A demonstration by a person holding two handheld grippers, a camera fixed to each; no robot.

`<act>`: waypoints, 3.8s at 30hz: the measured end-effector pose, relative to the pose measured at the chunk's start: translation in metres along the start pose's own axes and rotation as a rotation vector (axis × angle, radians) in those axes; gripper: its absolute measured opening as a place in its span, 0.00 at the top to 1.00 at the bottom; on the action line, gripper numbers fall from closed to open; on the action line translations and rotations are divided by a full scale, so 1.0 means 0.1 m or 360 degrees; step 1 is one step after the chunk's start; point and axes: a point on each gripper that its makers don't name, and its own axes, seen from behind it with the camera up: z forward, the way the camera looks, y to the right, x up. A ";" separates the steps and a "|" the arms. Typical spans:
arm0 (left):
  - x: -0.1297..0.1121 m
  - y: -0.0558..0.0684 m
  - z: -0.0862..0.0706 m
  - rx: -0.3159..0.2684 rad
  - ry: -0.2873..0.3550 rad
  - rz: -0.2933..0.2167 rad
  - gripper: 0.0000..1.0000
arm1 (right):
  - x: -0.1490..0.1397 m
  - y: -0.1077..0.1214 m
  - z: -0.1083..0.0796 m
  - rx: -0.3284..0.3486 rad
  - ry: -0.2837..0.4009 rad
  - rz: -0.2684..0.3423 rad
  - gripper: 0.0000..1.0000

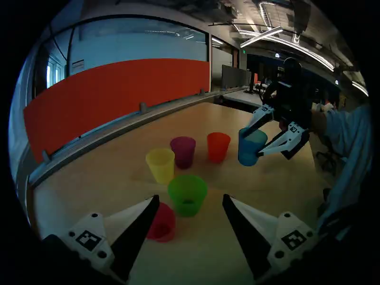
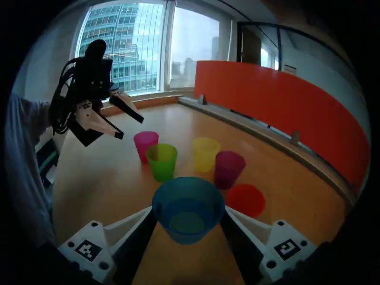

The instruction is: Pour water

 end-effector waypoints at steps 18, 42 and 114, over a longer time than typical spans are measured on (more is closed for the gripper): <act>0.05 0.02 0.08 -0.0012 0.0011 -0.0011 0.01 | 0.41 0.09 -0.32 -0.0074 0.0196 -0.0005 0.11; 0.06 0.07 0.17 -0.0036 -0.0013 0.0015 0.01 | 1.01 0.20 -0.67 -0.0137 0.0462 0.0001 0.10; -0.38 -0.14 1.01 0.0071 -0.0330 0.0071 0.01 | 1.24 0.33 -0.84 -0.0169 0.0571 -0.0028 0.10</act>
